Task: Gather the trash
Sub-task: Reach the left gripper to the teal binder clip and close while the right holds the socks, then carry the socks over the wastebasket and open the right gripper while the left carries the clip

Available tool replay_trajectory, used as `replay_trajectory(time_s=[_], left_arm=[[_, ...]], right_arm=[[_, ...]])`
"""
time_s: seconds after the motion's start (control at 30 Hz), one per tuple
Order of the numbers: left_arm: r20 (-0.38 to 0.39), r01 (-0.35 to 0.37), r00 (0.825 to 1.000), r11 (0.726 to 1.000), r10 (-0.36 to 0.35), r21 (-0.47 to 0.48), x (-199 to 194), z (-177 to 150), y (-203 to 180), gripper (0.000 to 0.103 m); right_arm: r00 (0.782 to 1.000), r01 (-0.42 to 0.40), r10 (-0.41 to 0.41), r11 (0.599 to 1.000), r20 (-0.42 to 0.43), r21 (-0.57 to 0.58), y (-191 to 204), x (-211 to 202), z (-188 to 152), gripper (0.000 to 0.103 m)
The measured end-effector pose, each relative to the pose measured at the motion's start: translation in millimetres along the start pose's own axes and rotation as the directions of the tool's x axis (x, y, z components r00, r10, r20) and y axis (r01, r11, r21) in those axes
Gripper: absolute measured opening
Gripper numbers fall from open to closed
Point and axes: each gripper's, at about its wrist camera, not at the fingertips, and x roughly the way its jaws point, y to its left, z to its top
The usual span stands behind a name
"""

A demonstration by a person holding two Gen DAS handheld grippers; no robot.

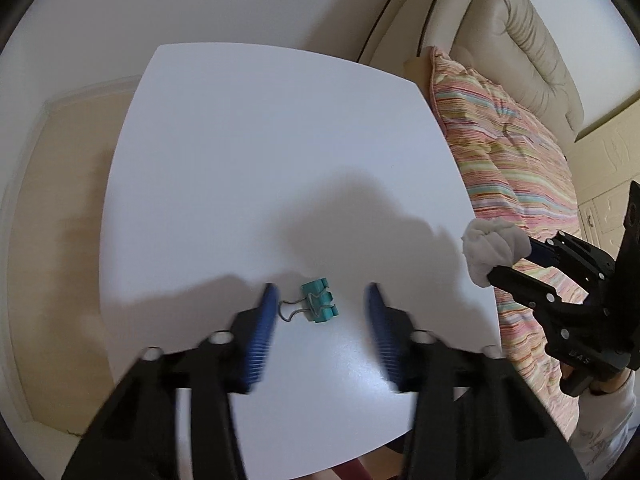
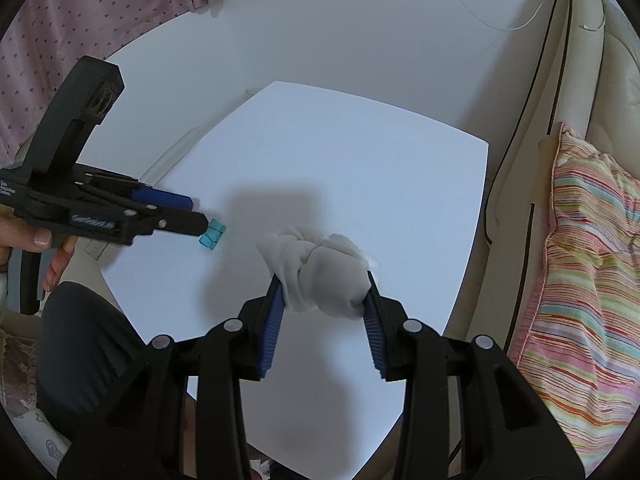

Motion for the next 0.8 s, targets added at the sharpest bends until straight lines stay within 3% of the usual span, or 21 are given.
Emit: replay_trajectory(time_s=[0.07, 0.2, 0.27, 0.53, 0.8], left_arm=[[-0.004, 0.006, 1.0, 1.0, -0.006, 0.002, -1, -1, 0, 0.026], [-0.006, 0.022, 1.0, 1.0, -0.022, 0.003, 0, 0, -1, 0.017], [-0.007, 0.023, 1.0, 1.0, -0.023, 0.004, 1, 0, -1, 0.003], [0.033, 0.02, 0.999, 0.996, -0.023, 0.085, -4, -3, -14, 0.0], [0.146, -0.104, 0.987, 0.958, 0.067, 0.266, -34, -26, -40, 0.0]], right_arm=[[1.0, -0.001, 0.001, 1.0, -0.001, -0.001, 0, 0, 0, 0.038], [1.0, -0.004, 0.004, 1.0, -0.002, 0.001, 0, 2, 0, 0.038], [1.0, -0.005, 0.005, 1.0, -0.004, -0.001, 1, 3, 0, 0.038], [1.0, -0.007, 0.007, 1.0, 0.008, -0.007, 9, 2, 1, 0.038], [0.998, -0.024, 0.025, 1.0, 0.053, -0.01, 26, -14, -3, 0.038]])
